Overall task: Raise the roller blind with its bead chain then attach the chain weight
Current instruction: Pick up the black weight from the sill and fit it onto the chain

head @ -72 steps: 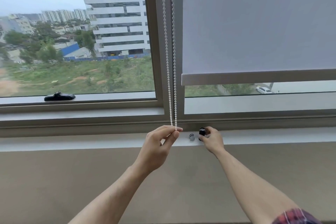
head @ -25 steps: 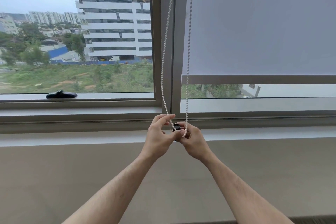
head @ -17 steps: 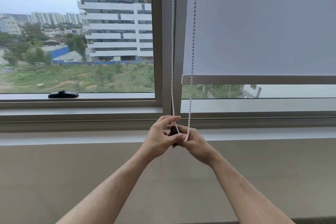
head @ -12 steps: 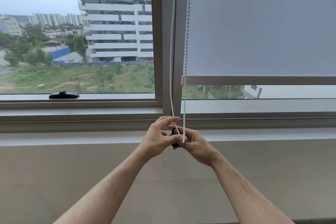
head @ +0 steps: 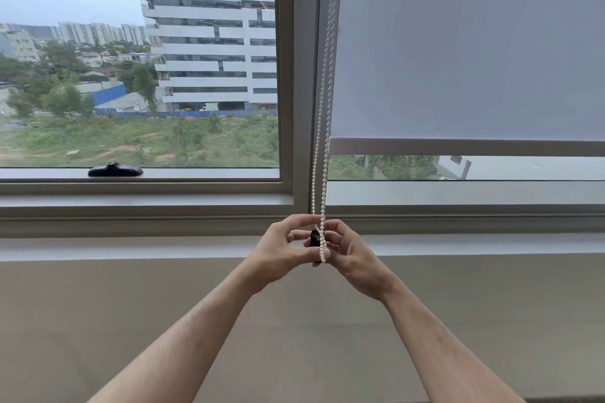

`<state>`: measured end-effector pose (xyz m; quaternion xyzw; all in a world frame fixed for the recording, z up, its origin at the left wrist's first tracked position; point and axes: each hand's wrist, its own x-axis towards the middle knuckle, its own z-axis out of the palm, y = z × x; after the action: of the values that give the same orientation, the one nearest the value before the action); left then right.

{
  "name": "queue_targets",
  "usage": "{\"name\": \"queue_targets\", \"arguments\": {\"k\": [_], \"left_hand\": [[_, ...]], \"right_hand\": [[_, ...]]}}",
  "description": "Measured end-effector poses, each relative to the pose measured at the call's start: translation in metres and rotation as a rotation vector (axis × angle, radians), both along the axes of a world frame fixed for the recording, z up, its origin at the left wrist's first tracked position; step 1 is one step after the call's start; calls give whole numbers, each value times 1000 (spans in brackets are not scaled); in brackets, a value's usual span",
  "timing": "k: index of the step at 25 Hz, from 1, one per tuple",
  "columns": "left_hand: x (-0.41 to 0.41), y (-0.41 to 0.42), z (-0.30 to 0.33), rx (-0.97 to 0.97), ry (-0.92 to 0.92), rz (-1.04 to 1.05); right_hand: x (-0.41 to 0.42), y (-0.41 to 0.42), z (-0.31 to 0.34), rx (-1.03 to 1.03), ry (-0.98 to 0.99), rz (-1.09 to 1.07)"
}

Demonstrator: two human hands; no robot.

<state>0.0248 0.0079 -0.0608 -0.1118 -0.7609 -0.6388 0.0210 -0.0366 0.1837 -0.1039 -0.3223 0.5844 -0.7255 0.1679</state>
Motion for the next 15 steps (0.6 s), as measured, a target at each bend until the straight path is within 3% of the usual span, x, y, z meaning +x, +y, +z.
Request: {"name": "queue_targets", "arguments": {"k": [15], "left_hand": [[-7, -5, -3, 82, -16, -7]], "right_hand": [[1, -8, 4, -40, 10, -99]]}}
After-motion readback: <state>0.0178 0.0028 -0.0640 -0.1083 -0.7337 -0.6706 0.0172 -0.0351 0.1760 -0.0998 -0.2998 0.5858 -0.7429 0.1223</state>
